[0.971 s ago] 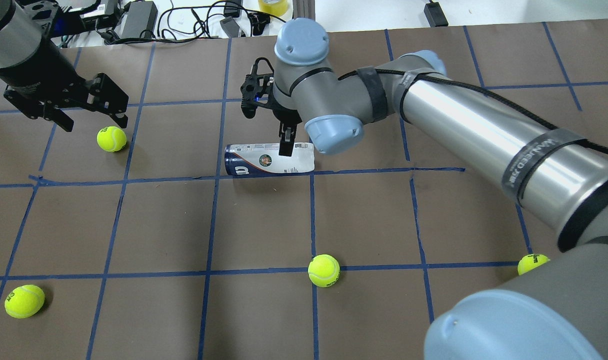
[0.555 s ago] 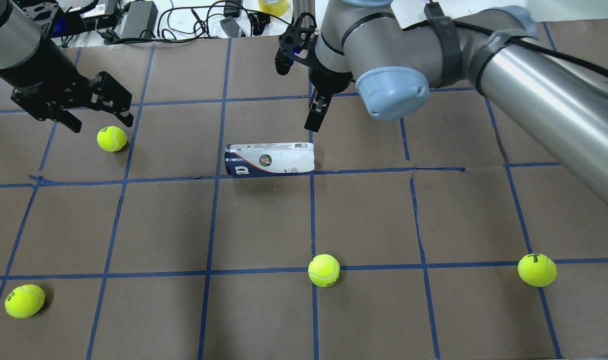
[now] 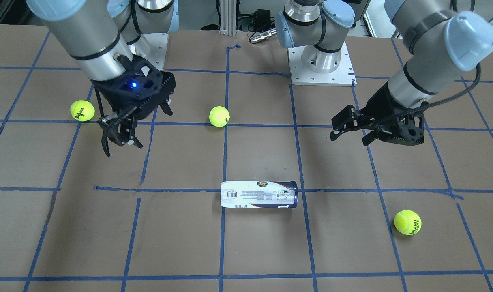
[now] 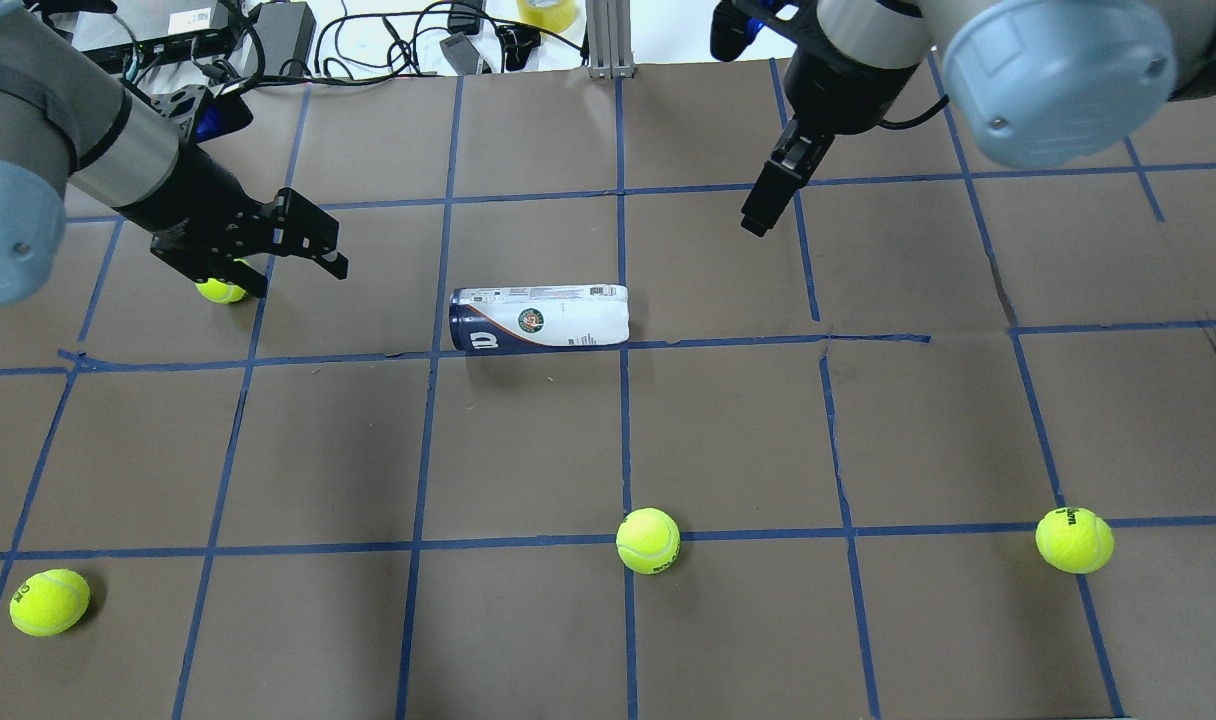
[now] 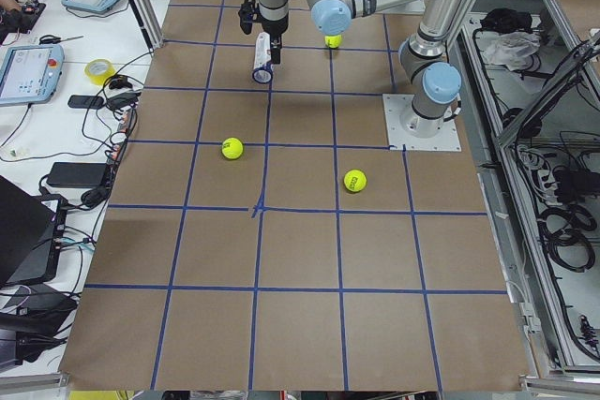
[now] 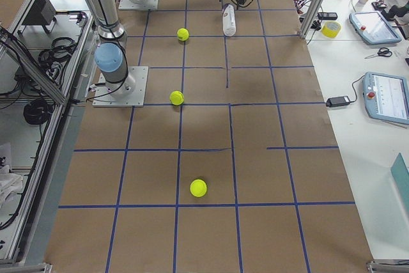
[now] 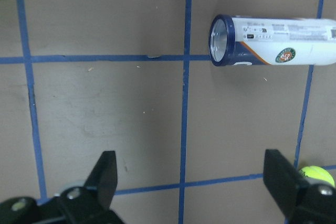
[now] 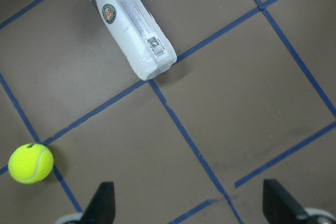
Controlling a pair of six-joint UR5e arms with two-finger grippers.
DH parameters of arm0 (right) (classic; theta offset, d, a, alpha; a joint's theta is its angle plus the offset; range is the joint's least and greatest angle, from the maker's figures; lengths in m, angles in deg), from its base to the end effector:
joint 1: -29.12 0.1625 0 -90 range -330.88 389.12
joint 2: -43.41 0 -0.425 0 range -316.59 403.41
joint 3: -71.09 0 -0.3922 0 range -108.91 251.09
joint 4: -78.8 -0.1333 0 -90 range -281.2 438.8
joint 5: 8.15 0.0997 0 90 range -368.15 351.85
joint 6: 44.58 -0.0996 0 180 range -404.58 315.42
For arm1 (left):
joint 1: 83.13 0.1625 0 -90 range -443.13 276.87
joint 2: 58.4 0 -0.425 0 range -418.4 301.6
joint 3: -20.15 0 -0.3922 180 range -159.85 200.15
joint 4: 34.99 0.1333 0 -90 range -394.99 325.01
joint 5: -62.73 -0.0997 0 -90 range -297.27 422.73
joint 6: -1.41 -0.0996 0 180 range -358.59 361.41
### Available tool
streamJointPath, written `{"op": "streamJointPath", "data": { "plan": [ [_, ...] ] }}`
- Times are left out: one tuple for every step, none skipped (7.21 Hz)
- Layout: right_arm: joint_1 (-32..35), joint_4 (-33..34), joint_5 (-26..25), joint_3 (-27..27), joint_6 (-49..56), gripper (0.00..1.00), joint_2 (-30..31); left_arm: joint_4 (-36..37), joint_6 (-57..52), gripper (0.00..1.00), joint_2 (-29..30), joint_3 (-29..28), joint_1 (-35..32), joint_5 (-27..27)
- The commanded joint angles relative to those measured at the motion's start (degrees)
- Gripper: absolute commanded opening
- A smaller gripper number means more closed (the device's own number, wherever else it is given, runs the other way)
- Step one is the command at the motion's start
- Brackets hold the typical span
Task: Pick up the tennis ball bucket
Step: 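Raise the right gripper away from the can while the left arm starts reaching toward it, then move the left gripper to the can's open end nearest it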
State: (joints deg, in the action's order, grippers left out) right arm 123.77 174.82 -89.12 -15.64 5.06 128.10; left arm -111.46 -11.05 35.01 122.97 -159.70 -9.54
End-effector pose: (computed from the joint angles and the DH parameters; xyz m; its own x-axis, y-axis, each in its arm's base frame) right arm 0.1920 -0.5237 0.4805 -0.5753 -0.8165 -0.0485 -0.8018 0.5746 -0.1643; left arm -0.0437 -0.5214 0.3777 -0.9514 -0.0200 0.3072 -0.0274 0.9994 -0.0196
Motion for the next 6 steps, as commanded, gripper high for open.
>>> {"op": "streamJointPath", "data": {
  "plan": [
    [-1.7,-3.5,-6.0,0.0,-8.9,1.0,3.5,9.2,-1.6,1.0,4.6,4.5,-0.1,9.4],
    [-1.3,-6.5,-6.2,0.1,-18.5,1.0,5.6,10.2,-4.6,1.0,6.4,5.0,-0.2,9.8],
    [-1.3,-7.9,-6.3,0.0,-24.7,1.0,6.0,12.5,-6.3,1.0,8.3,5.0,-0.2,13.1],
    [-1.3,-7.3,-8.8,0.2,-26.1,1.0,6.3,14.6,-6.4,1.0,10.5,5.0,-0.2,15.9],
    [-1.3,-7.3,-11.5,0.2,-34.5,1.0,6.9,16.0,-6.9,1.0,12.7,5.0,-0.2,16.1],
    [-1.3,-8.1,-11.7,0.0,-45.2,1.0,7.5,16.2,-7.4,1.0,14.8,5.0,-0.3,19.1]
  ]
}}
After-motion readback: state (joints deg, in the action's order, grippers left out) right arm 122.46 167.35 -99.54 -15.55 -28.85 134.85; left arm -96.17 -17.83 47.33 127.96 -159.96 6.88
